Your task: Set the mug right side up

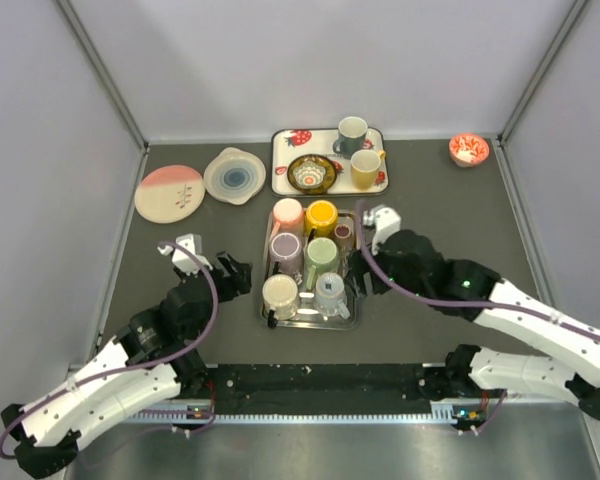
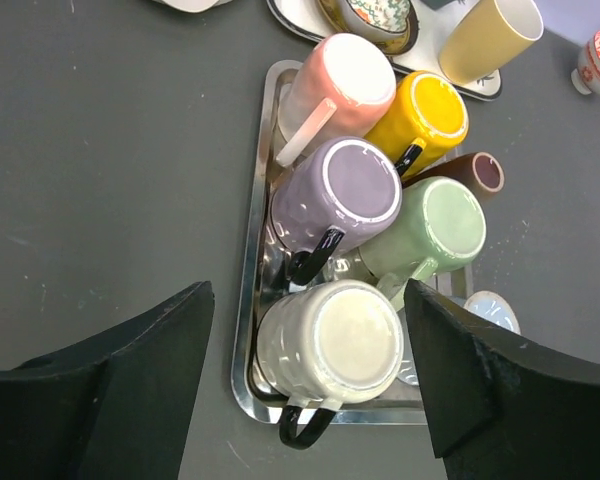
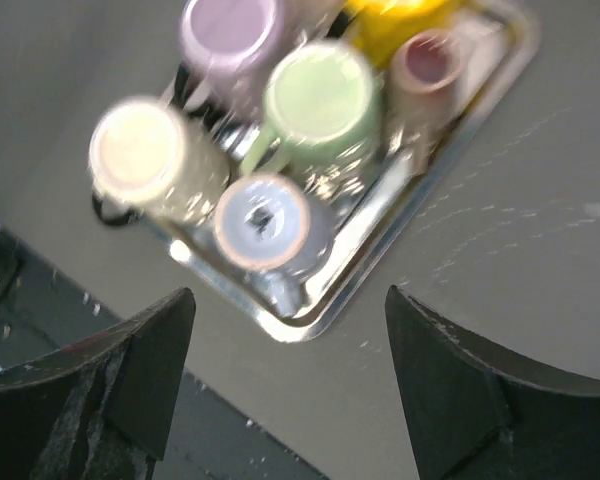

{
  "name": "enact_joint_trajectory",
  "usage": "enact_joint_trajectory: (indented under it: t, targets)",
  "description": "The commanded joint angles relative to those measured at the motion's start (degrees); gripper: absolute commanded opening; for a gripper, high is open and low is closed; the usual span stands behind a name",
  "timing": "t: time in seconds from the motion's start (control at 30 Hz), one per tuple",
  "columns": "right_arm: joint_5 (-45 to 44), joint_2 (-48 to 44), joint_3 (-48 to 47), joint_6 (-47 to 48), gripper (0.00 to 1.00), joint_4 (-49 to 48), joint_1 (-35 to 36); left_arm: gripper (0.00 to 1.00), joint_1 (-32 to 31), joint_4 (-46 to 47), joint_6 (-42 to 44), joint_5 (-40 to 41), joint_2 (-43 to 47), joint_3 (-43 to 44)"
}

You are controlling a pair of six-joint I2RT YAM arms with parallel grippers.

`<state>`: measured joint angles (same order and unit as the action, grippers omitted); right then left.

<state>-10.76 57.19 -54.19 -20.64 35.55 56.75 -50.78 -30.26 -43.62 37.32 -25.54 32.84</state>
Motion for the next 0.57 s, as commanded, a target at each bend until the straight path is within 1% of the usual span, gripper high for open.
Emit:
enact_joint_trajectory:
  t: [0.0,0.07,0.1,0.13,0.17,0.2,0.23,0.3,0.37,0.4,0.43,0.5,0.53]
  targets:
    - [-23.70,-8.39,-1.80,-3.42,0.78,4.53,0.55,0.87,-0.02,0.12,2.74,-2.41,-6.88,6.78]
    - [-30.25,-11.47,1.19,-5.97,0.81,4.44,0.20,0.93,-0.10,-0.06,1.44,-3.56,-11.00,8.29]
    - [-33.41,-14.70,3.46,-7.99,0.82,4.44,-1.02,0.96,-0.10,-0.15,0.56,-4.09,-12.24,9.68]
    - [-33.97,-15.87,4.44,-8.79,0.83,4.44,-1.81,0.97,-0.10,-1.54,-2.76,-4.01,-13.38,10.31]
    - [-34.06,-17.36,5.41,-9.50,0.84,4.27,-2.60,0.99,-0.10,-2.08,-4.01,-4.18,-15.05,10.92]
    - [-33.62,-19.29,7.07,-10.37,0.91,4.35,-3.57,0.99,-0.10,-2.34,-4.72,-4.62,-15.67,11.89]
    - [-33.27,-20.18,7.78,-10.56,0.93,4.27,-4.80,0.99,-0.10,-3.48,-7.68,-4.36,-16.12,12.24]
    - [-32.57,-21.85,9.45,-10.38,0.96,4.35,-5.33,0.99,-0.10,-4.02,-9.03,-4.97,-16.73,12.69]
    - [-32.57,-22.29,10.16,-9.94,0.98,4.53,-5.25,0.99,-0.02,-2.79,-8.16,-6.02,-16.39,12.43]
    - [-32.65,-22.38,10.68,-9.86,0.99,4.61,-5.33,0.97,-0.02,-1.83,-3.71,-7.34,-16.04,12.34]
    - [-32.65,-22.38,10.86,-9.85,0.99,4.53,-5.42,0.95,-0.10,-1.56,-3.15,-7.96,-15.51,12.34]
    - [-32.48,-22.47,11.13,-10.03,0.99,4.62,-5.34,0.98,-0.02,-0.59,0.70,-6.48,-12.97,11.11]
    - [-32.65,-22.38,11.13,-10.20,0.99,4.53,-5.34,0.99,-0.02,-0.59,1.25,-4.73,-11.04,10.67]
